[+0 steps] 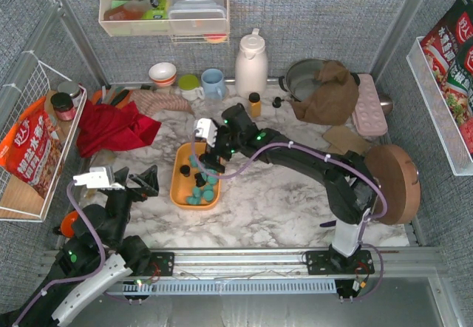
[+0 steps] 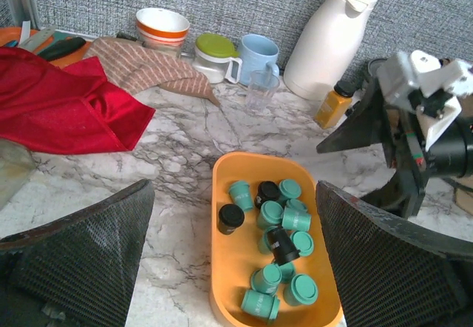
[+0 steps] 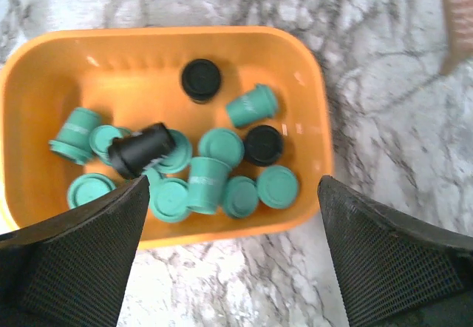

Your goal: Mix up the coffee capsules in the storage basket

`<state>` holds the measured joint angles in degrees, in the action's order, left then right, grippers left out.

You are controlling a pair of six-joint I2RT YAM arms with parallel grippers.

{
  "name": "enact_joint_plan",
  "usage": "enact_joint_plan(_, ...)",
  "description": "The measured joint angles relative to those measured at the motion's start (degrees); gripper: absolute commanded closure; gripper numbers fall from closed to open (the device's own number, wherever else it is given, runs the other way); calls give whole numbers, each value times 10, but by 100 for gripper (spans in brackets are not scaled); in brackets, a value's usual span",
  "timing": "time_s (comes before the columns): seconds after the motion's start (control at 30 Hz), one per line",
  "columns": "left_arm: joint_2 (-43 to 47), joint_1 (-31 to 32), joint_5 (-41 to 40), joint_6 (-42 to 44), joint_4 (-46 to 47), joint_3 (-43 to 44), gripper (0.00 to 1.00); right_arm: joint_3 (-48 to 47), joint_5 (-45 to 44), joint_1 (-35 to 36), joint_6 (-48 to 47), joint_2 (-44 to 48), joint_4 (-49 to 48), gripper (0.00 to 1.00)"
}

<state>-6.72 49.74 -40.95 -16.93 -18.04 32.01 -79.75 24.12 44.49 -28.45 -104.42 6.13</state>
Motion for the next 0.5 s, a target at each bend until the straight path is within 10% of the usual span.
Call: enact_joint_plan(0.5,-10,-3,4,2,0,-1,1,-89,-333,-175,64,-87,-93,5)
